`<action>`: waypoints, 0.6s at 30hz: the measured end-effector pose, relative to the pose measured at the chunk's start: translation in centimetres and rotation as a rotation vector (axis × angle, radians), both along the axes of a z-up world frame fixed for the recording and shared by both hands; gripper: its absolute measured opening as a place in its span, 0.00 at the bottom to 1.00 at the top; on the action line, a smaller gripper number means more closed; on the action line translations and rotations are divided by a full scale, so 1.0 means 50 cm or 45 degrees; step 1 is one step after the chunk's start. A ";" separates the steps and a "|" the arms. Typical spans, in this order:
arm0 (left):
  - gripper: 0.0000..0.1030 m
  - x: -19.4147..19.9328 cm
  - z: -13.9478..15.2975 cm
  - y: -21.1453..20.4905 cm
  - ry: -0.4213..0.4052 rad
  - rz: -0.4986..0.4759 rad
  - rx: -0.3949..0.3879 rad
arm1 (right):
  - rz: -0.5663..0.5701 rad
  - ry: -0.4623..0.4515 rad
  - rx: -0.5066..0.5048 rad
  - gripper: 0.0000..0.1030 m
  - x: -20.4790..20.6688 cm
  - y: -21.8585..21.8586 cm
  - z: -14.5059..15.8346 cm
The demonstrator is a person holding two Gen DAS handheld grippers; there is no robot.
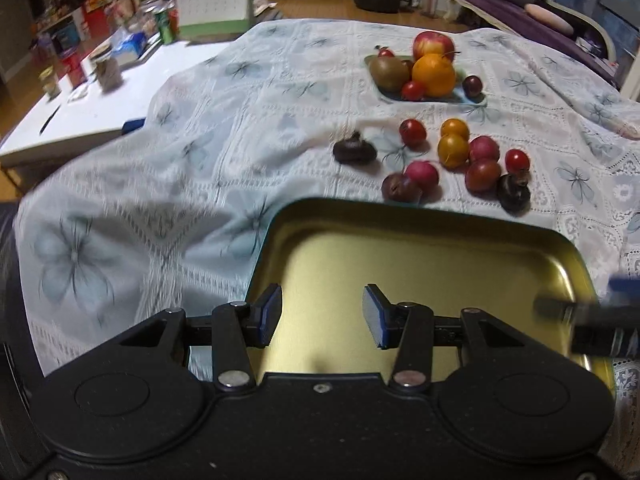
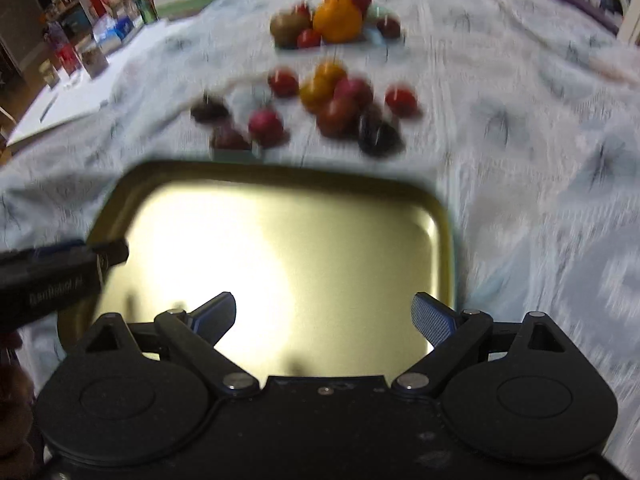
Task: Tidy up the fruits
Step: 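Reach past the tray and grasp a dark brown fruit with each tool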
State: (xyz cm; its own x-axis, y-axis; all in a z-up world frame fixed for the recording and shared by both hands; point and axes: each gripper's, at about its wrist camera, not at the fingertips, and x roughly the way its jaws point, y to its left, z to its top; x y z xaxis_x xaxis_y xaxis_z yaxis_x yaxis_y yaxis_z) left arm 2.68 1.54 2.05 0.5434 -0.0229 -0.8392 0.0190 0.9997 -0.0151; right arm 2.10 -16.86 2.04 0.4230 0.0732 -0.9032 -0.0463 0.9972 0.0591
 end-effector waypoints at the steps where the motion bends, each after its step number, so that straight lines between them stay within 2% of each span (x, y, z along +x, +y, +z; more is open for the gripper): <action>1: 0.52 0.008 0.006 0.000 0.000 -0.019 -0.014 | -0.002 -0.033 -0.028 0.95 0.012 -0.003 0.012; 3: 0.52 0.031 0.018 0.000 0.001 -0.047 -0.037 | -0.016 -0.115 -0.064 0.95 0.038 -0.014 0.034; 6: 0.52 0.066 0.035 -0.006 -0.029 -0.035 -0.012 | -0.066 -0.186 -0.090 0.95 0.084 -0.034 0.058; 9: 0.52 0.106 0.043 -0.013 -0.064 -0.048 0.008 | -0.107 -0.159 -0.013 0.95 0.143 -0.064 0.074; 13: 0.52 0.169 0.028 -0.014 -0.021 -0.052 -0.013 | -0.208 -0.078 0.128 0.95 0.206 -0.102 0.065; 16: 0.52 0.213 0.007 -0.011 0.038 -0.042 -0.048 | -0.279 -0.051 0.115 0.95 0.239 -0.115 0.037; 18: 0.52 0.237 -0.006 -0.011 0.067 -0.045 -0.071 | -0.274 -0.031 0.092 0.95 0.255 -0.115 0.014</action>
